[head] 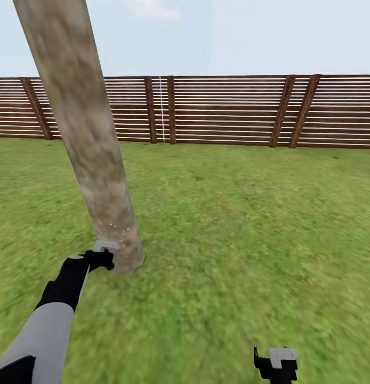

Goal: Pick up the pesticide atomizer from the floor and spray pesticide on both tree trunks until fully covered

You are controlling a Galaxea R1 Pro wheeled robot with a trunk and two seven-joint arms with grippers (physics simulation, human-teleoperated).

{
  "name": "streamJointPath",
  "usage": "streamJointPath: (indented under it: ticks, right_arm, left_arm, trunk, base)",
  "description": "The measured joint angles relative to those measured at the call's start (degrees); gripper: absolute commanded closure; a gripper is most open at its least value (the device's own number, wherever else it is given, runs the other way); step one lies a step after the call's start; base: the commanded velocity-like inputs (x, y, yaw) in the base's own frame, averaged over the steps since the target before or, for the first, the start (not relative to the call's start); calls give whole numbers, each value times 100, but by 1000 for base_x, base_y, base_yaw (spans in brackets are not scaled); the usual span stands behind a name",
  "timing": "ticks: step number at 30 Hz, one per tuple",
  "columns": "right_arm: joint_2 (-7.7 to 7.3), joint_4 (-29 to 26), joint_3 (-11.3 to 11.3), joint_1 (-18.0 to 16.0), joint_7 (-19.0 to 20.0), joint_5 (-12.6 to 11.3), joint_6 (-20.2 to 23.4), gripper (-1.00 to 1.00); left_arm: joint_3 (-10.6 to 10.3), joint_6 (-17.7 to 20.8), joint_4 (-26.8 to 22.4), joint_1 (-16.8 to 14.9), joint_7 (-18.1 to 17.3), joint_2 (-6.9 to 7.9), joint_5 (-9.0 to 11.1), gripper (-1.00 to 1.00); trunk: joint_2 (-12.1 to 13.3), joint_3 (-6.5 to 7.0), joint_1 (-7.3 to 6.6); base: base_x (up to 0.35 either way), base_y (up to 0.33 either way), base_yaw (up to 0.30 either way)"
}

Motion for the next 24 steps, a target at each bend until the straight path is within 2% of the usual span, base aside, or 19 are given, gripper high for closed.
streamJointPath:
  ticks: [5,7,9,12,13,14,15,20,21,24]
  right_arm:
    - [2,0,1,0,0,0,0,-100]
    - [-1,0,-1,0,0,-1,0,-100]
    - [-2,0,0,0,0,0,0,-100]
    - [-5,0,1,0,0,0,0,-100]
    - [-5,0,1,0,0,0,0,-100]
    - [-4,0,-2,0,0,-1,0,-100]
    - [-4,0,1,0,0,0,0,-100]
    - [1,0,-1,0,-6,-9,0,-100]
    - [2,0,0,0,-8,-9,0,-100]
    - [2,0,0,0,-8,-9,0,-100]
  left_arm:
    - [50,58,-462,40,-12,101,-15,100]
    - [-61,94,-538,31,-12,-9,16,100]
    - [-170,359,-583,-4,-26,-125,22,100]
    - [-182,637,-849,-113,-63,-129,5,100]
    - [-165,660,-894,-179,-143,-2,-25,100]
    - [-153,702,-927,-233,-468,322,25,100]
    - [-149,689,-933,-243,-511,412,-20,100]
    - [-227,1105,-1327,-340,-564,113,30,100]
    - [-236,1159,-1577,-328,-568,60,21,100]
    - [-263,1157,-1647,-285,-560,73,-27,100]
  trunk:
    - [0,0,0]
    - [0,0,0]
    - [0,0,0]
    - [0,0,0]
    - [0,1,0]
    - [0,0,0]
    - [0,0,0]
    - [0,0,0]
    - [0,1,-1]
    - [0,0,0]
  base:
    - [-212,80,0]
    - [-8,3,0]
    - [-3,1,0]
    - [0,0,0]
    - [0,0,0]
    - [0,0,0]
    - [0,0,0]
    - [0,0,125]
    - [0,0,275]
    - [0,-105,211]
